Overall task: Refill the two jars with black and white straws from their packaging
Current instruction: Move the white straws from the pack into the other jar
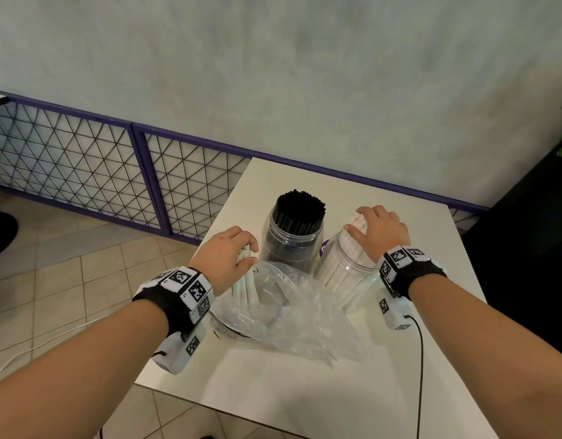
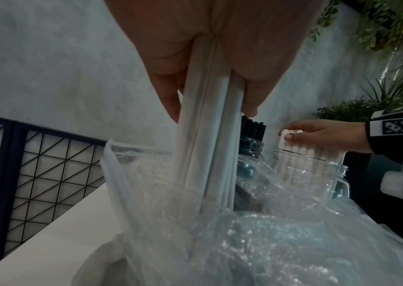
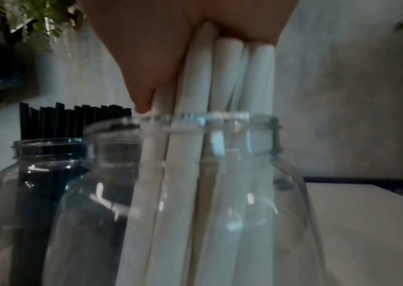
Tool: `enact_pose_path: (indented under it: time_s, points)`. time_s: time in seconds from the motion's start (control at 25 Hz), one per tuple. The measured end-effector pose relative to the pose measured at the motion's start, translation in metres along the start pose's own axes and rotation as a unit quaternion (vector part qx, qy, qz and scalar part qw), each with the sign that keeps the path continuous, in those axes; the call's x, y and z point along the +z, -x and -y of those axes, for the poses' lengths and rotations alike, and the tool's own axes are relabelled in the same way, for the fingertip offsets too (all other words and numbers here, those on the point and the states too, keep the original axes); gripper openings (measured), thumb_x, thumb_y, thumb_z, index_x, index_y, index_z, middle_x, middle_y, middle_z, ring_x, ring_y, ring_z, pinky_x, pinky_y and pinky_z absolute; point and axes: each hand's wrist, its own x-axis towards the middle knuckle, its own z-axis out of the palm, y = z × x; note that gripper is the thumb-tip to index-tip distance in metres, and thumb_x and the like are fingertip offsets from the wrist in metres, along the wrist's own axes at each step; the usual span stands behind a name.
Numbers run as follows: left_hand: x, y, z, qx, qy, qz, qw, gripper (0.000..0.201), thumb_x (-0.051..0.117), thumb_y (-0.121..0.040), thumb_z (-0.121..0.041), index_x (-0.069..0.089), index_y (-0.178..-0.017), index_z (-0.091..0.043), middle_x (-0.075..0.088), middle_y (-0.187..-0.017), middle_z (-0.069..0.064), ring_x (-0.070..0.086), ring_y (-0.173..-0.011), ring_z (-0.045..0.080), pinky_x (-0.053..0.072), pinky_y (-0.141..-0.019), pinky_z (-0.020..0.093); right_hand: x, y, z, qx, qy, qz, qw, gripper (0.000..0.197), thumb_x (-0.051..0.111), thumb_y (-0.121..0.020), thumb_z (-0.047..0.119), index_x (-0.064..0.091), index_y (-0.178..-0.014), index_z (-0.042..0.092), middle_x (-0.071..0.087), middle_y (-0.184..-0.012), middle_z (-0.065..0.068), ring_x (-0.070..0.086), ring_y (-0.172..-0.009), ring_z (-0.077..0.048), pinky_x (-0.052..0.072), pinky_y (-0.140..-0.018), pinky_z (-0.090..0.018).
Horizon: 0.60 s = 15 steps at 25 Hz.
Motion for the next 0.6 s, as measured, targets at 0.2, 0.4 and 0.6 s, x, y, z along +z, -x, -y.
enact_pose_path:
  time_s: [0.2,0.4,0.6]
  points:
    - [0.001,0.000,0.001,0.002,0.009,0.001,1.000,0.018,0.060,-0.090,-0.030,0.057,-0.107,-0.024,0.051,-0.103,-0.008,0.049,-0.091,0.014,0.030,-0.076,0.024,-0.015,0.007,0.008,0.003,-0.011,0.023,1.000,0.086,0.024,-0.078,0.080,0.016,-0.149,0.031,0.021,-0.155,-0.003,0.018,-0.142,-0.030,0.017,-0.112,-0.055]
    - [0.002,0.002,-0.001,-0.001,0.022,-0.008,1.000,0.027,0.061,-0.090,-0.030,0.055,-0.115,-0.024,0.055,-0.113,-0.006,0.054,-0.102,0.016,0.037,-0.082,0.024,-0.044,0.059,0.065,-0.115,-0.230,-0.107,0.960,0.074,0.043,-0.085,0.060,0.024,-0.147,0.024,0.024,-0.151,-0.005,0.019,-0.139,-0.024,0.019,-0.114,-0.049]
    - [0.000,0.006,-0.006,-0.024,0.061,-0.039,0.997,0.049,0.070,-0.083,-0.031,0.050,-0.127,-0.021,0.056,-0.113,-0.003,0.051,-0.095,0.009,0.033,-0.079,0.019,-0.013,0.117,0.152,-0.081,-0.500,0.140,0.851,0.072,0.061,-0.090,0.026,0.019,-0.148,0.027,0.029,-0.143,0.004,0.036,-0.128,-0.010,0.039,-0.107,-0.032]
